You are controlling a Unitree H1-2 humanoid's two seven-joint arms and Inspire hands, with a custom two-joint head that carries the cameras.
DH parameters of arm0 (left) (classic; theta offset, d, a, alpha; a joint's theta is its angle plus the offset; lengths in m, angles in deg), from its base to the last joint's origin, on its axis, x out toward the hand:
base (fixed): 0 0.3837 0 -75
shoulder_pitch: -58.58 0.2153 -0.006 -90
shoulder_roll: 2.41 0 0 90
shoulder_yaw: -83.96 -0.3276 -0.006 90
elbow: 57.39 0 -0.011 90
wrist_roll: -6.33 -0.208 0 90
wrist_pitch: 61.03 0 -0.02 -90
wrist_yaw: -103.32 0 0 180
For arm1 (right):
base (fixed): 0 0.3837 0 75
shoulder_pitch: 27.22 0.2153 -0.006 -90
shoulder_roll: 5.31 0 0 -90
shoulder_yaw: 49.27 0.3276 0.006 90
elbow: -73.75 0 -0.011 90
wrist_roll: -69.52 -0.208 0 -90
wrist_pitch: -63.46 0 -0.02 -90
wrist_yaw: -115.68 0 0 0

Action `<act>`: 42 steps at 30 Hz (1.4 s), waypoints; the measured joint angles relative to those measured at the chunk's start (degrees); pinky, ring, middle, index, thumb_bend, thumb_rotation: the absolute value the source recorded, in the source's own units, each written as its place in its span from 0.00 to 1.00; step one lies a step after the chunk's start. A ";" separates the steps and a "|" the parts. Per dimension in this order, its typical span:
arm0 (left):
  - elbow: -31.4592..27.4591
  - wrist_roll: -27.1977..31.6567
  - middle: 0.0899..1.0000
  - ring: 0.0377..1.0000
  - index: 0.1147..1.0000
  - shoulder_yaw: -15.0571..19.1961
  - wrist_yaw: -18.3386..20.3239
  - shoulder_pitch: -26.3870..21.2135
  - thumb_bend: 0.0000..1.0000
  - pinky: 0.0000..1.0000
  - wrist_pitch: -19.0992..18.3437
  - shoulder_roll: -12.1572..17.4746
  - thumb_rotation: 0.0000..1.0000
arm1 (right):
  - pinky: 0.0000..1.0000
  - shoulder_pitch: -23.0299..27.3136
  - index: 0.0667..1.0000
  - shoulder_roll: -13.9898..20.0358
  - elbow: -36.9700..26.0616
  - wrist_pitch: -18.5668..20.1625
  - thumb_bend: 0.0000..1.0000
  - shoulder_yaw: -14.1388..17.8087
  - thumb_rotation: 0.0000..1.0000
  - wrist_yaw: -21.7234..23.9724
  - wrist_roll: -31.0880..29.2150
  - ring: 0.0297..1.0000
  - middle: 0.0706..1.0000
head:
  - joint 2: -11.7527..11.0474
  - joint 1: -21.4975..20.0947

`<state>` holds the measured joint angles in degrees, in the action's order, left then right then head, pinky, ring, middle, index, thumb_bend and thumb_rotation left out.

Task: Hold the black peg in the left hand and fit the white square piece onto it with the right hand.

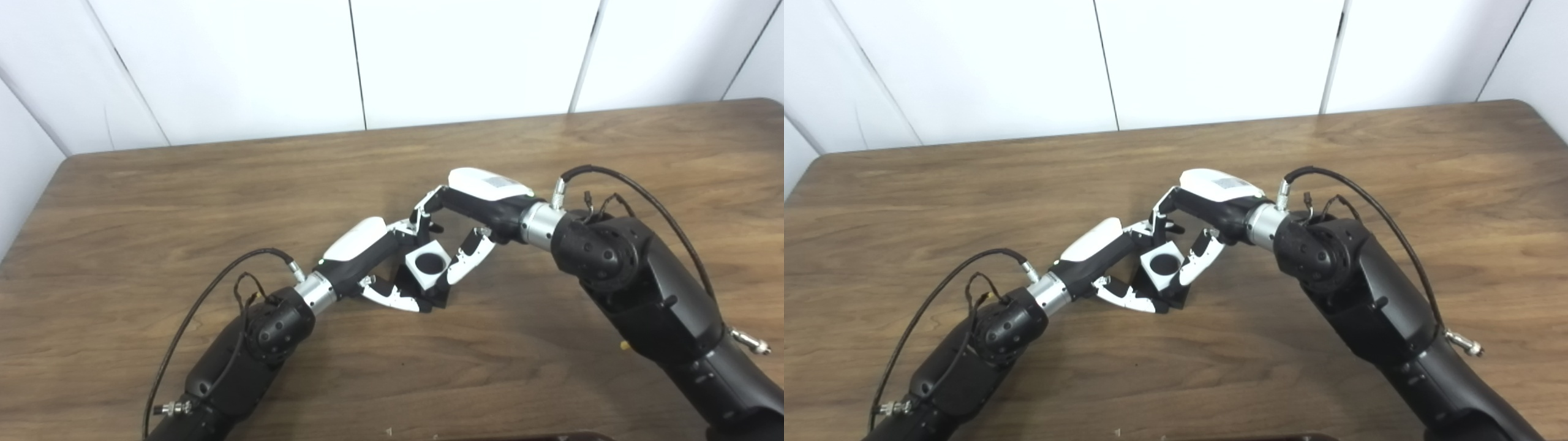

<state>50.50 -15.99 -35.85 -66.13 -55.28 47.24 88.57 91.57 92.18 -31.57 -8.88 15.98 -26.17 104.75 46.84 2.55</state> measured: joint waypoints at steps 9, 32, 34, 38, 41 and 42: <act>-0.09 -0.20 0.89 0.93 0.42 0.00 -0.03 -0.01 0.52 0.87 0.04 0.00 0.07 | 0.89 -0.21 0.45 0.01 0.02 -0.37 0.52 0.42 0.14 0.01 -0.05 0.88 0.76 | 0.35 0.17; -0.17 -0.25 0.89 0.94 0.42 0.04 0.00 -0.01 0.52 0.87 -0.03 0.06 0.07 | 0.86 -0.44 0.88 1.61 1.42 -0.88 0.96 0.63 0.41 0.54 -2.09 0.89 0.90 | 0.79 0.44; -0.17 -0.24 0.89 0.93 0.42 0.05 0.00 0.00 0.52 0.87 -0.03 0.06 0.07 | 0.86 -0.44 0.88 1.77 1.42 -0.87 0.96 0.63 0.40 0.54 -2.10 0.89 0.90 | 0.88 0.26; -0.17 -0.24 0.89 0.93 0.42 0.09 0.00 -0.02 0.52 0.86 -0.03 0.09 0.07 | 0.86 -0.44 0.88 2.05 1.42 -0.87 0.96 0.63 0.41 0.54 -2.24 0.90 0.90 | 0.88 0.09; -0.17 -0.24 0.89 0.93 0.42 0.08 0.00 -0.02 0.52 0.86 -0.03 0.11 0.07 | 0.84 -0.44 0.88 2.19 1.43 -0.87 0.94 0.74 0.43 0.54 -2.57 0.89 0.90 | 0.88 0.09; -0.17 -0.24 0.89 0.93 0.42 0.08 0.00 -0.02 0.52 0.86 -0.03 0.11 0.08 | 0.81 -0.44 0.88 2.23 1.46 -0.88 0.91 0.89 0.45 0.54 -2.76 0.89 0.90 | 0.88 0.09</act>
<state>50.33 -16.23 -35.77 -66.13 -55.30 47.21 88.68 91.13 94.41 -30.11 -9.76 16.86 -25.63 101.99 47.72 2.64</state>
